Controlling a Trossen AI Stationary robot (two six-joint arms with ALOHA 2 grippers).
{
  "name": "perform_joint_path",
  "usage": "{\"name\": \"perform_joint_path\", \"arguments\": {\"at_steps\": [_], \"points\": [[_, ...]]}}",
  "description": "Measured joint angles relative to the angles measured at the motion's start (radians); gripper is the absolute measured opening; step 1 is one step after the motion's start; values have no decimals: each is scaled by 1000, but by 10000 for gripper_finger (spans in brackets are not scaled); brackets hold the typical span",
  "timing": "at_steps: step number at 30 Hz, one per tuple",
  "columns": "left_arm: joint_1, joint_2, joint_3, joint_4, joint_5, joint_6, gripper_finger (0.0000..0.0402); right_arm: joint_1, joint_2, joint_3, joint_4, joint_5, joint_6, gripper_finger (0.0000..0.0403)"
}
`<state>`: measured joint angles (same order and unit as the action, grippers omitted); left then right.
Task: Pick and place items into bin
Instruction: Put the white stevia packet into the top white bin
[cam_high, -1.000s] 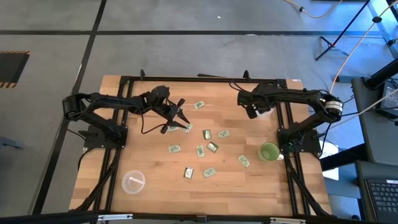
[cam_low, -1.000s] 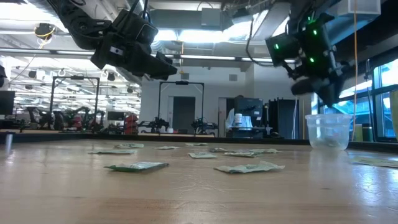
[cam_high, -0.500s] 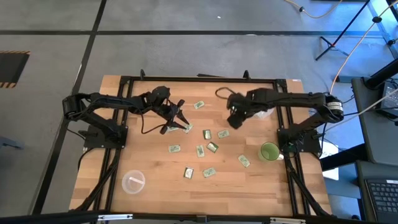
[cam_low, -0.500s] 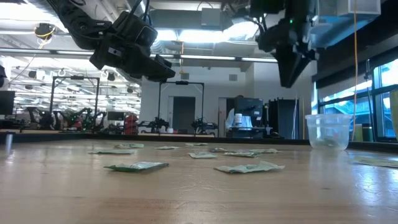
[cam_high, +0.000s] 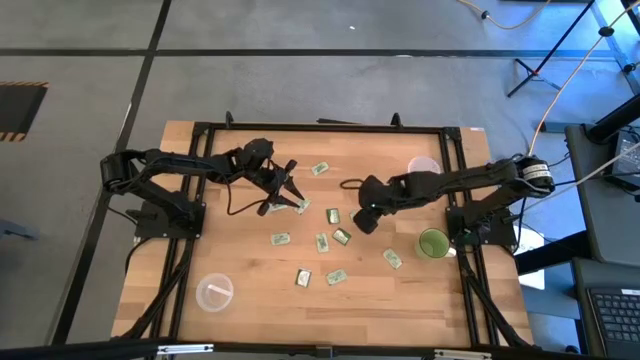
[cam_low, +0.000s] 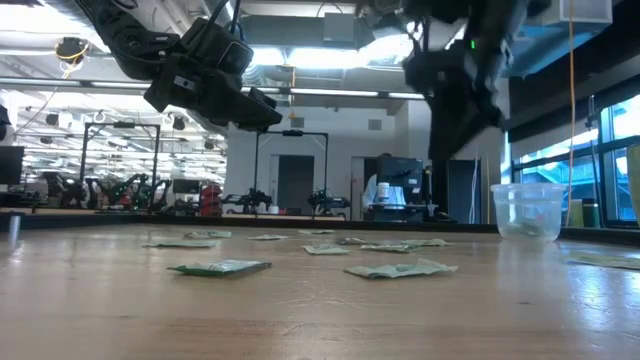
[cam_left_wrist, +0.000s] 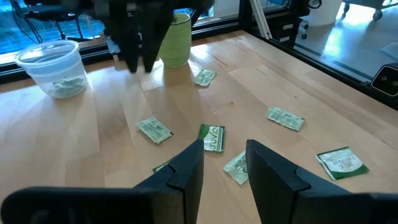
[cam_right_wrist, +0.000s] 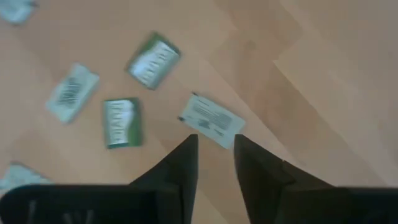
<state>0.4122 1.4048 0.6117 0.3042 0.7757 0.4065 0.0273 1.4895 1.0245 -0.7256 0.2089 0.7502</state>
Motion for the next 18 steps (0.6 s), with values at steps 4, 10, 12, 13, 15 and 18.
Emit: {"name": "perform_joint_path", "arguments": {"at_steps": [4,10,12,13,15,18], "points": [[0,0,0,-5,0,0,114,-13,0,-93,71,3,23,106],[0,0,0,-10,0,0,114,-12,0,-219,303,0,-65,106],[0,0,0,-10,0,0,114,-12,0,-244,329,0,-78,106],[0,0,0,-10,0,0,114,-12,0,-252,334,1,-79,106],[0,0,0,-10,0,0,114,-12,0,-264,333,0,-79,106],[0,0,0,-10,0,0,114,-12,17,-266,353,0,-115,106]]}}
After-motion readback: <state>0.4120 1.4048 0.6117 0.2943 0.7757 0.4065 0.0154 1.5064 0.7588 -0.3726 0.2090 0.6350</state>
